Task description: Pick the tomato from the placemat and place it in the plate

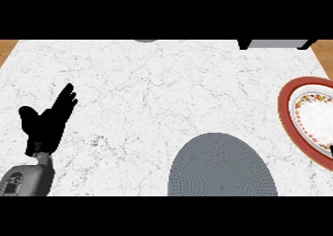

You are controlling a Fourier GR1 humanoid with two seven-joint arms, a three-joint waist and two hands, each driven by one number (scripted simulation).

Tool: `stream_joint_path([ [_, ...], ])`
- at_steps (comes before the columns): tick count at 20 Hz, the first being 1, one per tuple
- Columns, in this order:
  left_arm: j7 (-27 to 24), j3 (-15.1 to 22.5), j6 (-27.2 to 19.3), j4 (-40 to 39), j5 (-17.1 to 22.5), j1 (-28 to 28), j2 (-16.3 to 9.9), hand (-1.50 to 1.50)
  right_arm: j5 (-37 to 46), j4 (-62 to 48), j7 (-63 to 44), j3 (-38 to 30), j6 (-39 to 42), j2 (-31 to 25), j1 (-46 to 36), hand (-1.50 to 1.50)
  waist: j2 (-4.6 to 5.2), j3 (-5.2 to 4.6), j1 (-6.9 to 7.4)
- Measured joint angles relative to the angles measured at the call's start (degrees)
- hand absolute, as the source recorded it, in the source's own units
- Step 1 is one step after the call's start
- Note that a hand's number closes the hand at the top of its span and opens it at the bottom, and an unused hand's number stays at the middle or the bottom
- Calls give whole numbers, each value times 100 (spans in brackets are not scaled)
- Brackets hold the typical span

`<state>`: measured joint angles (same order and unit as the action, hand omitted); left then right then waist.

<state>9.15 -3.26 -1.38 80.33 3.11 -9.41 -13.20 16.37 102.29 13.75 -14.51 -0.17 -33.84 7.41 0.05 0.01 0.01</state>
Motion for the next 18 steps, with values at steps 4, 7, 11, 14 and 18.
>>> stream_joint_path([
  [4, -94, -41, 59, -125, -19, -57, 6, 0, -29, -1297, 407, -297, 117, -187, -661, 150, 7, 1, 32],
  [7, -53, -26, 31, -121, -56, -119, 52, 0, 115, -2272, 890, -420, 160, -413, -1057, 150, 11, 2, 52],
  [11, -25, -22, 72, -90, -69, -140, 49, 0, 619, -3509, 1332, -231, 113, -656, -1588, 150, 24, 5, 99],
  [14, 51, 9, 55, -48, -92, -168, 84, 0, 657, -4351, 1456, -129, 456, -737, -1978, -150, 31, 8, 132],
  [18, -38, 28, 75, -92, -127, -154, 122, 0, 790, -5535, 2021, 13, 876, -907, -2527, -150, 41, 11, 155],
])
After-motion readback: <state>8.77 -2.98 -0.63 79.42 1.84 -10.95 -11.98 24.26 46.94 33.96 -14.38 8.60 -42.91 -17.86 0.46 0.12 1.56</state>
